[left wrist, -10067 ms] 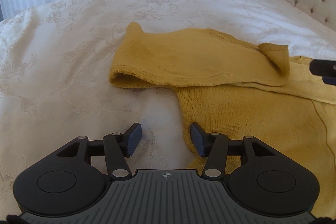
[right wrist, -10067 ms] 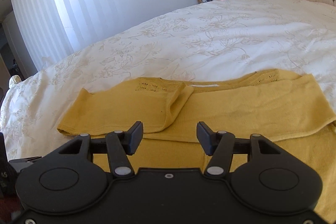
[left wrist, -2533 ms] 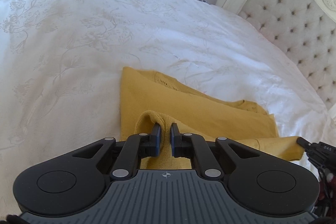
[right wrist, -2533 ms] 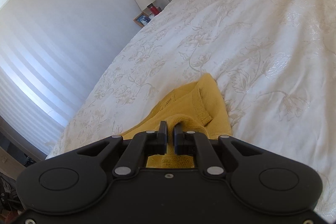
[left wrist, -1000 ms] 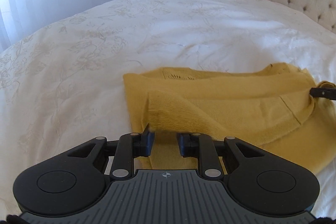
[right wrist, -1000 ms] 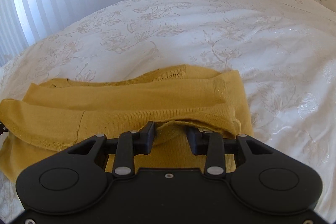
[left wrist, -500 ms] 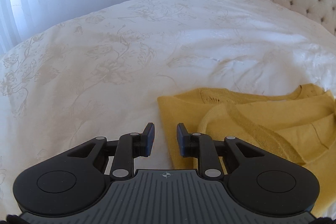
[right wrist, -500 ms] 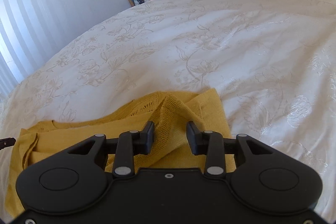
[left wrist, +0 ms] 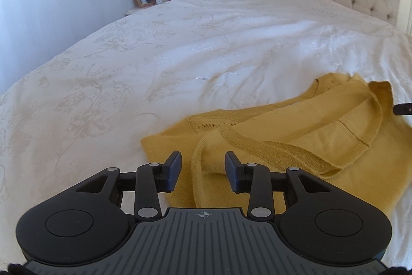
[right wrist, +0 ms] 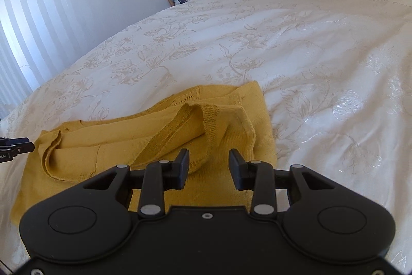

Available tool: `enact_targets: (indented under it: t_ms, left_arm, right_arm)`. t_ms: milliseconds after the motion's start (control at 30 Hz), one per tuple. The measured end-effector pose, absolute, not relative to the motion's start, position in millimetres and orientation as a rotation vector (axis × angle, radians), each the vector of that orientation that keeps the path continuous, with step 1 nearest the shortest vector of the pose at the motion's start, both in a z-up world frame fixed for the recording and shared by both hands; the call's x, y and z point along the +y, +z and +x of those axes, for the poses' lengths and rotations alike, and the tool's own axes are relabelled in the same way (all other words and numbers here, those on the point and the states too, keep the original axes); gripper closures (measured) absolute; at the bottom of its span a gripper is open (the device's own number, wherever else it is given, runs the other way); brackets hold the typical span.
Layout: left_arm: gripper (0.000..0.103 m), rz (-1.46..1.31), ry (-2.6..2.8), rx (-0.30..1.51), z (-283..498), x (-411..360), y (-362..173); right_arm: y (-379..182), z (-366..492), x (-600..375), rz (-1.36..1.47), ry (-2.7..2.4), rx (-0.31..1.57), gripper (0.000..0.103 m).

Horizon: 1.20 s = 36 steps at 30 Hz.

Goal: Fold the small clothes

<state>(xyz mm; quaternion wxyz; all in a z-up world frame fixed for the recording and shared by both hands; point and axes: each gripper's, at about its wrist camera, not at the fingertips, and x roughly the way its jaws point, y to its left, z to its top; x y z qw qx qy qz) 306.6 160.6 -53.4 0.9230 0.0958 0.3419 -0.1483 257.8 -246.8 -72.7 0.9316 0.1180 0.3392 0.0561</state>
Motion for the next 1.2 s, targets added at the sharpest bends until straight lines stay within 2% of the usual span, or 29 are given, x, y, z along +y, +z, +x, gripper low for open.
enact_targets:
  t_ms: [167,200,267,567,900,1200]
  left_arm:
    - [0.068,0.153,-0.269,0.794,331,156,-64]
    - [0.075,0.122,-0.278,0.818,336,159,-68]
    - [0.097,0.066,-0.311,0.823,338,162,-72]
    - [0.097,-0.149,-0.214,0.640,310,183,-81]
    - [0.097,-0.288,-0.226,0.652,325,199,-89]
    - [0.098,-0.314,-0.179,0.600,323,213,-81]
  right_arm:
    - [-74,254,-238,0.221,0.154,0.712,0.057]
    - [-75,253,-236,0.213,0.161,0.715,0.057]
    - [-75,251,-231,0.206,0.175,0.720,0.057]
    - [-75,244,-199,0.115,0.228,0.739,0.057]
    - [-86,243,-143,-0.017,0.281,0.776,0.057]
    - [-77,322,-137,0.029,0.196,0.737,0.058]
